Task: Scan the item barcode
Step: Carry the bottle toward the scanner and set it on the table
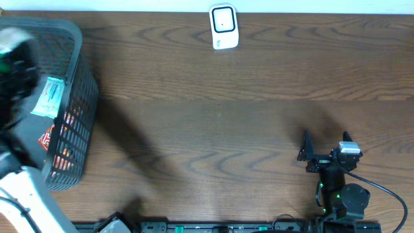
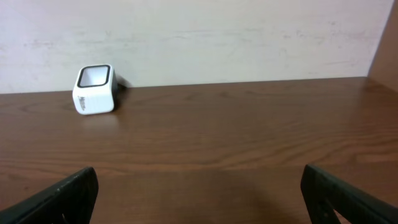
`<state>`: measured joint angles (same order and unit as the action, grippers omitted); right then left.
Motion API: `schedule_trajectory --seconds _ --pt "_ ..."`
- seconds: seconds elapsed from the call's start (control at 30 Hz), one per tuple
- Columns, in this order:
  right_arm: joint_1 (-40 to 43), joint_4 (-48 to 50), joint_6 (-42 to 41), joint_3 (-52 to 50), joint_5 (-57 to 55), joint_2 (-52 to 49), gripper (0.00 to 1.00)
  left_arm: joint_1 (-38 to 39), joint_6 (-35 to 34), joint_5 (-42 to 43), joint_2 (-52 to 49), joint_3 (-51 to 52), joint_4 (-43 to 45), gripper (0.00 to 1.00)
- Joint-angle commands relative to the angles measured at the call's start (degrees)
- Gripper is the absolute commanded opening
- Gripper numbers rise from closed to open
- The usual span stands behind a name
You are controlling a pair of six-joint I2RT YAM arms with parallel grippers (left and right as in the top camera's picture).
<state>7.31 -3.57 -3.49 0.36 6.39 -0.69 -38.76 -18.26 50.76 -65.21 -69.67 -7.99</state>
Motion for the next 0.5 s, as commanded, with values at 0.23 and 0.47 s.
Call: schedule_trajectory --seconds 0.23,0.47 --pt "-0.6 -0.2 -0.7 0.0 -0.1 0.3 0.99 38.5 -1.6 -1.7 -10.2 -0.8 0.4 0.68" --pt "-0.6 -0.2 -0.7 0.0 -0.1 0.3 0.99 54.1 2.1 -11.2 -26.2 -0.8 -2.0 0.68"
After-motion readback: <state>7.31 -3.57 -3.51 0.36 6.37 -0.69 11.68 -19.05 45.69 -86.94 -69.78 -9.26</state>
